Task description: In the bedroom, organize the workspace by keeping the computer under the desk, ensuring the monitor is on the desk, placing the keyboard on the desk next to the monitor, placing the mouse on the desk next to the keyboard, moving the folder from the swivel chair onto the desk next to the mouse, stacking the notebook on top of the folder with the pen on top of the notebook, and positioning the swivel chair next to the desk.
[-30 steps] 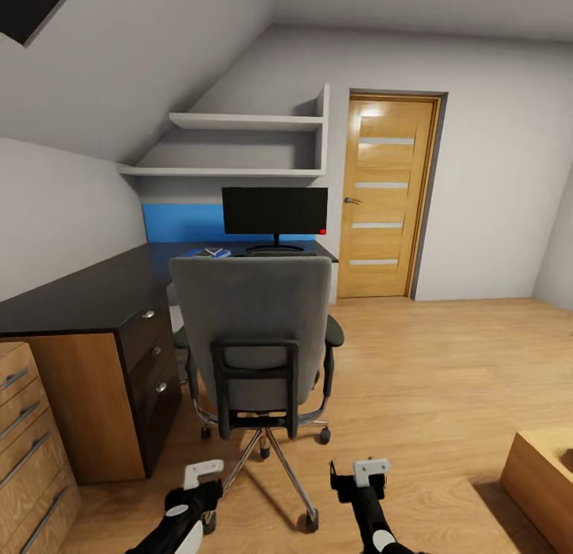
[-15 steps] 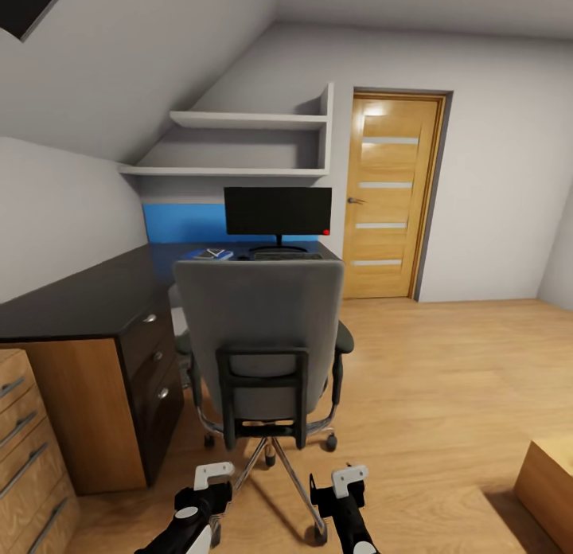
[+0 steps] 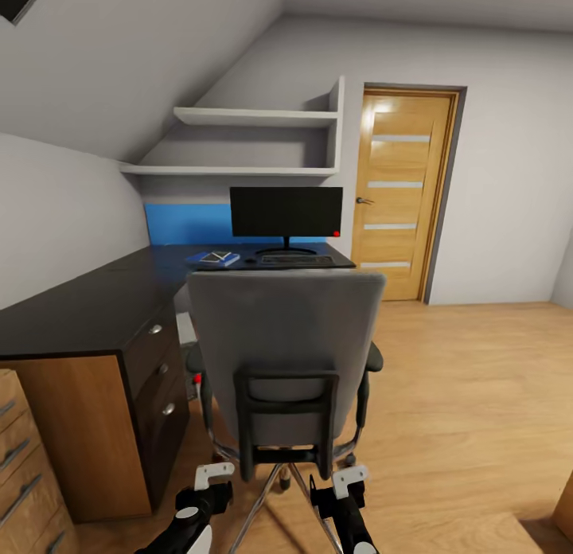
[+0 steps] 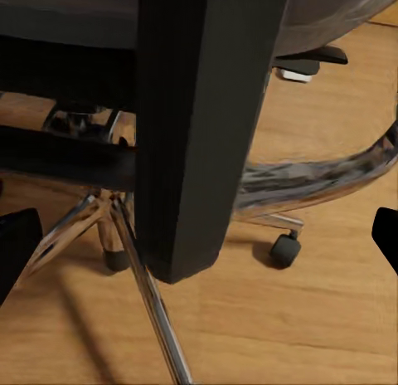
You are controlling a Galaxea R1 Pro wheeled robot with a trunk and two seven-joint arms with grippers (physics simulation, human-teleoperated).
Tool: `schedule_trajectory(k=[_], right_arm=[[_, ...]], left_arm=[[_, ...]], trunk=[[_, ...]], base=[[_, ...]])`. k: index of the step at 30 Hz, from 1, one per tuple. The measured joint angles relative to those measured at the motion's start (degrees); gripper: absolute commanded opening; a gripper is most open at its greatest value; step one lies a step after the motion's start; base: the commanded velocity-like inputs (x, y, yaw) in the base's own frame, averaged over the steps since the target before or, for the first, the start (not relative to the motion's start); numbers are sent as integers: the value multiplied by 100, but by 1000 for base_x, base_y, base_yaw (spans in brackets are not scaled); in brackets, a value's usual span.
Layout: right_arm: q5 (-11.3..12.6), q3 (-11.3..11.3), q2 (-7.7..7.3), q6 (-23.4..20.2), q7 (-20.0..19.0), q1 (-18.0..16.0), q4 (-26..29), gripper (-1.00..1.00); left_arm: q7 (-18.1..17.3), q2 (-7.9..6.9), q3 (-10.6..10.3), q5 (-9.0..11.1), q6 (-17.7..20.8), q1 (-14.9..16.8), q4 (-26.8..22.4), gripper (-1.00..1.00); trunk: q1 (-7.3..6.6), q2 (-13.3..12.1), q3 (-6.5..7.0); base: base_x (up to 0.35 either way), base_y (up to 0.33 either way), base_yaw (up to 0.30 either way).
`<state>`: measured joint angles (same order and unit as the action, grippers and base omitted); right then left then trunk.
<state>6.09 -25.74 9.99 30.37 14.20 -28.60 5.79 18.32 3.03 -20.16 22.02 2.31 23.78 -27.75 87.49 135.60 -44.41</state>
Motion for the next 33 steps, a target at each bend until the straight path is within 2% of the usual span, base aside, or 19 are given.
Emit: schedule_trajectory(k=[6, 23, 33], right_arm=[[-6, 5, 0, 2, 1, -1, -2, 100], [-7, 6, 0, 3, 7, -1, -3, 100], [6, -2, 1, 1, 26, -1, 5, 100]], left_arm=[[15, 1, 4, -15, 1, 0, 2, 100], [36, 5, 2, -29, 4, -2, 3, 100], [15, 1, -10, -6, 4, -1, -1, 100]], trunk=[[0, 0, 0], [0, 1, 0], [1, 0, 0]], base=[[300, -60, 0], [252, -217, 0], [234, -25, 33]])
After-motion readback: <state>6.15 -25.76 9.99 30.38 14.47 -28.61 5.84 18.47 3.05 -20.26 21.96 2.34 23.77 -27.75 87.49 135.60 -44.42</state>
